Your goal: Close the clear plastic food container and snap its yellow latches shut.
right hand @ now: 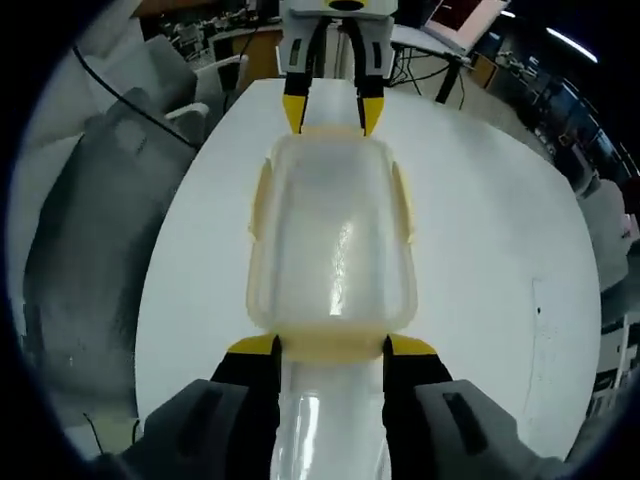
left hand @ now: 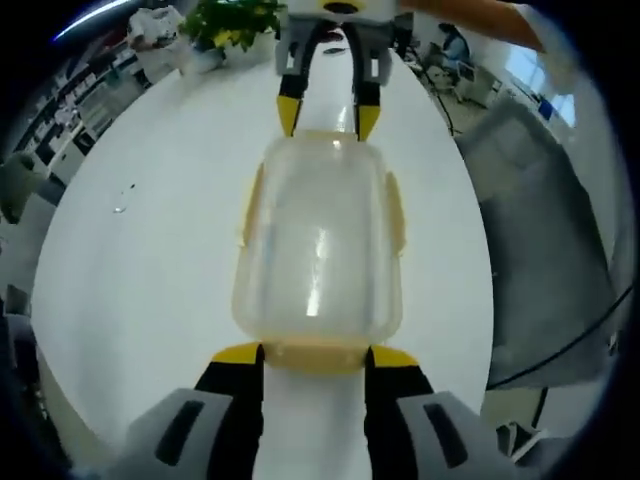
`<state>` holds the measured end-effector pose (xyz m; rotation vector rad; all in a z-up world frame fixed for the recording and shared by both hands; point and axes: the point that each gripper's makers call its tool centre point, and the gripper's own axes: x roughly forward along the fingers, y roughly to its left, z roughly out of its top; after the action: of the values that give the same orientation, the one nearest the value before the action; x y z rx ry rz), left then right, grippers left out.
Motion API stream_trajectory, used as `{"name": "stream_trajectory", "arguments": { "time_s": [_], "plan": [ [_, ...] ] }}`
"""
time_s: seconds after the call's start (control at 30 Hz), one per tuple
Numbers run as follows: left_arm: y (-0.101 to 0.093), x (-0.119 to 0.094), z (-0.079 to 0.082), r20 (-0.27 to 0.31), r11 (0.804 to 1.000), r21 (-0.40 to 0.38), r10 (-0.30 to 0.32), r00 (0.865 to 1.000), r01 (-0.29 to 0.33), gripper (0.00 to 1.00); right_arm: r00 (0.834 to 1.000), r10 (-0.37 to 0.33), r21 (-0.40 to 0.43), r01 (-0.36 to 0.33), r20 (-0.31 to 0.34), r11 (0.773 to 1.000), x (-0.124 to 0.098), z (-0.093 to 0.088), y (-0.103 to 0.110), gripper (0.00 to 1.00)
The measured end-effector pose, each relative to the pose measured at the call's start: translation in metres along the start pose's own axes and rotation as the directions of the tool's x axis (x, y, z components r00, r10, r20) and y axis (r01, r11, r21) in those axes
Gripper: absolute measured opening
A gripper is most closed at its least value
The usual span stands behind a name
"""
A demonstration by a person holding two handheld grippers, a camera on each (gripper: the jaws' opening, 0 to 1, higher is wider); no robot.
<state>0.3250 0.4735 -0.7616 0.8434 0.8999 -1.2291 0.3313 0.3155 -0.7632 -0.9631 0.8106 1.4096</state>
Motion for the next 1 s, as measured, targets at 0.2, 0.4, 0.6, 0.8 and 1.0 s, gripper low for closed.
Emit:
{"name": "stream_trajectory", "arguments": {
  "time_s": [0.2,0.4,0.6,0.8,1.0],
  "plan": [
    [-0.002,-0.006,0.045,0.019,0.999,0.03,0.025,1.0,-0.025,0.35,0.999,-0.04,0.004,0.04,0.01,0.999,-0.042,-0.024,0.003,0.37],
    [-0.003,0.01,0.091,0.033,0.998,0.06,0.027,0.999,-0.029,0.35,0.997,-0.074,0.018,0.074,-0.011,0.997,-0.07,-0.064,0.007,0.37],
    [-0.006,0.034,0.13,0.035,0.996,0.084,0.009,0.999,-0.012,0.35,0.996,-0.081,0.039,0.082,-0.03,0.996,-0.086,-0.105,0.01,0.37],
    [-0.002,0.051,0.16,0.02,0.995,0.104,-0.001,1.0,-0.001,0.35,0.995,-0.088,0.061,0.09,-0.036,0.994,-0.096,-0.138,0.006,0.37],
    [0.002,0.068,0.179,0.004,0.994,0.111,-0.021,1.0,0.021,0.35,0.996,-0.083,0.079,0.085,-0.036,0.993,-0.099,-0.164,0.002,0.37]
  ]
}}
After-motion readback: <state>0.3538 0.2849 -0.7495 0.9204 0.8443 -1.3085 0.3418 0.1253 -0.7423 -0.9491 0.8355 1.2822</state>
